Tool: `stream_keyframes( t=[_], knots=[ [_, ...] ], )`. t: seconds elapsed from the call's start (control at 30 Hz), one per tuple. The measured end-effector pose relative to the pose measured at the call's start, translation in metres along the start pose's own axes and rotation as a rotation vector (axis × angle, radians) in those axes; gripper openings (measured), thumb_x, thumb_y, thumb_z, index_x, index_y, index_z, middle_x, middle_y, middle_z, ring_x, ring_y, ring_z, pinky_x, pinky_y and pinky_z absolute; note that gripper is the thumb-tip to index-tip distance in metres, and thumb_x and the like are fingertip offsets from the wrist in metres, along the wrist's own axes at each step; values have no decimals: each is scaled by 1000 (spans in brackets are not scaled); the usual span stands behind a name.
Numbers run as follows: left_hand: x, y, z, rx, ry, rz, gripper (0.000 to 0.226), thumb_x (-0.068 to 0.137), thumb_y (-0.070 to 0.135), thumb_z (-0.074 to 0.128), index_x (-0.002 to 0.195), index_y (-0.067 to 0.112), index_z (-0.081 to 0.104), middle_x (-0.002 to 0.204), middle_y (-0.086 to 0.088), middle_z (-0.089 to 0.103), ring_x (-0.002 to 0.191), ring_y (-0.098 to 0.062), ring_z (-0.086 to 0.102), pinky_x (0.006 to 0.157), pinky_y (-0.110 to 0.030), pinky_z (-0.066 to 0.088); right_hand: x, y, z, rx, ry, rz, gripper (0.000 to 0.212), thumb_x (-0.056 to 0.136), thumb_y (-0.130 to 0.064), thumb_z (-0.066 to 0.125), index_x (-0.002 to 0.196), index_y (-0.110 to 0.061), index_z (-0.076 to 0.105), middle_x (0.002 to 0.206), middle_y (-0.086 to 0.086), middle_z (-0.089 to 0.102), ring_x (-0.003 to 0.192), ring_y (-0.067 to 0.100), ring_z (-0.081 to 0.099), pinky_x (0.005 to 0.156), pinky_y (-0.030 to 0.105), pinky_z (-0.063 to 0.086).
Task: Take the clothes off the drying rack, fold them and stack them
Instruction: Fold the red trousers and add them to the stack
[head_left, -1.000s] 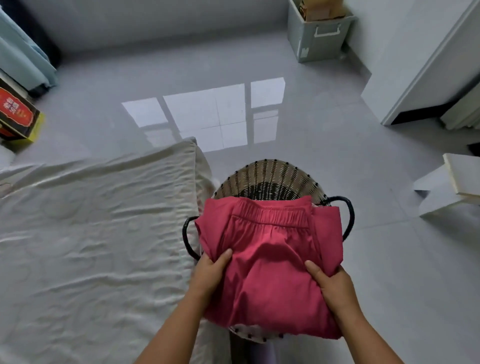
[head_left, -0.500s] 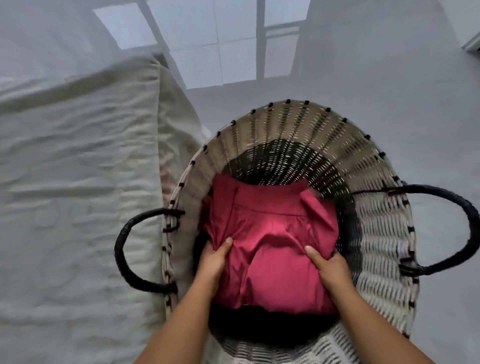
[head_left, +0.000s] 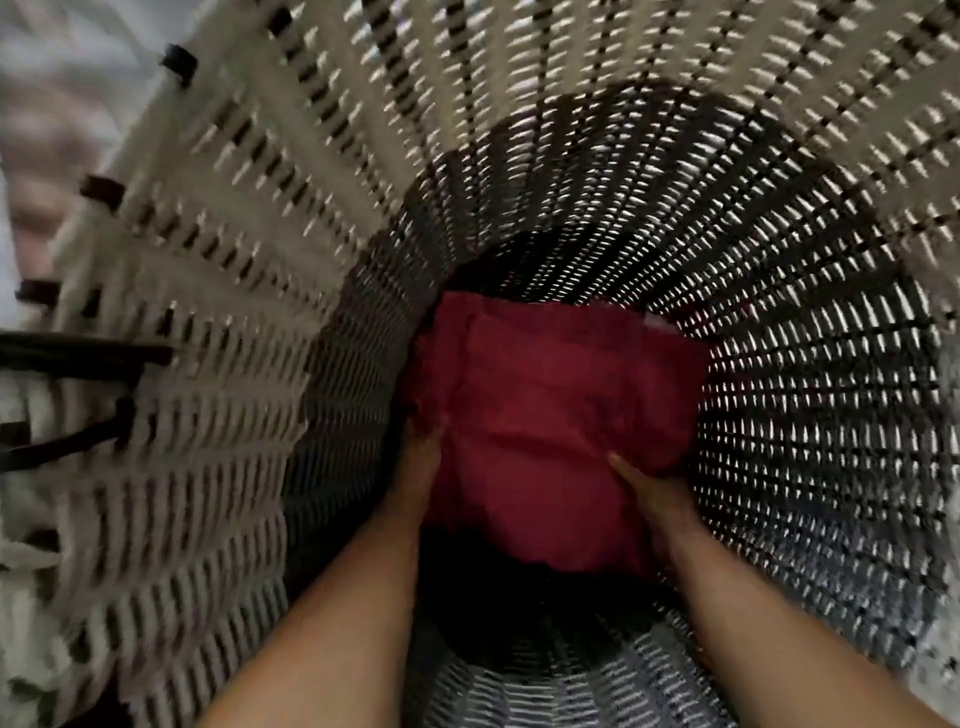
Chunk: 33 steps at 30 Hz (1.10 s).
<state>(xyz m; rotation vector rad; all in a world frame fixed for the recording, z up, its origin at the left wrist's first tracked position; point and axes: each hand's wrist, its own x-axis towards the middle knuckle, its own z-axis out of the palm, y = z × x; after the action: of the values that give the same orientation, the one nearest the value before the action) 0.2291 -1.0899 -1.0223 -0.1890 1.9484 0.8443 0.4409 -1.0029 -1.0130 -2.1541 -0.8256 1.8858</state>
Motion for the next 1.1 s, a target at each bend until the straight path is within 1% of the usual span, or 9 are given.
stream_keyframes(
  t=[0.2, 0.33, 0.43, 0.57, 0.67, 0.77, 0.87, 1.0, 1.1],
  knots=[
    [24, -41, 2, -110, 57, -51, 100, 58, 63, 72, 140, 15, 41, 141, -9, 46, 128, -26, 46, 107, -48, 36, 25, 8, -9, -146, -41, -22, 45, 80, -4, 69, 122, 0, 56, 118, 10, 60, 107, 24, 57, 98, 37, 44],
    [-8, -44, 3, -215, 113, -41, 74, 74, 36, 73, 137, 10, 44, 135, -4, 50, 123, -23, 49, 106, -47, 38, 32, -6, -22, -285, -104, -10, 41, 77, -14, 74, 115, -5, 62, 113, 10, 64, 101, 26, 61, 98, 43, 46],
    [-9, -62, 5, -233, 133, 2, 106, 49, 64, 78, 137, 17, 45, 138, -4, 50, 125, -21, 49, 107, -46, 37, 28, -8, -23, -265, -163, 36, 34, 81, -10, 68, 114, -7, 60, 113, 9, 62, 98, 22, 58, 91, 35, 47],
    [3, -74, 4, -207, 78, -33, 118, 40, 75, 76, 140, 22, 42, 141, 0, 47, 128, -17, 46, 110, -45, 34, 21, 15, -14, -225, -159, 43, 46, 89, -13, 60, 132, -9, 48, 126, 4, 54, 115, 24, 52, 89, 27, 40],
    [-4, -60, 4, -164, 38, -26, 111, 49, 61, 79, 142, 16, 37, 145, -4, 42, 132, -18, 41, 112, -42, 30, 25, 22, -10, -347, -91, 4, 47, 91, -24, 57, 133, -3, 48, 128, 10, 54, 122, 28, 49, 91, 25, 36],
    [-10, -57, 8, -116, 35, -26, 78, 79, 33, 68, 144, 10, 31, 147, -9, 37, 135, -21, 36, 114, -38, 27, 21, 21, -8, -462, -101, 28, 48, 93, -31, 53, 129, 1, 51, 131, 20, 54, 122, 32, 50, 95, 29, 38],
    [-36, -56, 9, 30, 69, 118, 82, 80, 26, 70, 145, 7, 25, 150, -12, 32, 138, -22, 32, 115, -33, 23, 5, 17, -8, -535, -24, 7, 55, 90, -29, 58, 132, 4, 46, 135, 23, 49, 124, 34, 48, 98, 31, 37],
    [-83, -33, 17, 538, 181, 434, 104, 73, 37, 74, 149, 11, 8, 156, -12, 12, 143, -24, 17, 115, -33, 15, -34, -8, 4, -857, 317, -371, 74, 82, -28, 67, 138, 5, 32, 142, 26, 36, 130, 37, 36, 106, 38, 29],
    [-76, -4, 23, 824, 96, 698, 101, 76, 42, 69, 147, 26, -1, 158, -4, -5, 145, -24, 0, 116, -40, 9, -37, -32, 16, -1121, 276, -822, 77, 81, -25, 66, 146, -9, 26, 154, 18, 16, 138, 38, 23, 113, 44, 18]
  ],
)
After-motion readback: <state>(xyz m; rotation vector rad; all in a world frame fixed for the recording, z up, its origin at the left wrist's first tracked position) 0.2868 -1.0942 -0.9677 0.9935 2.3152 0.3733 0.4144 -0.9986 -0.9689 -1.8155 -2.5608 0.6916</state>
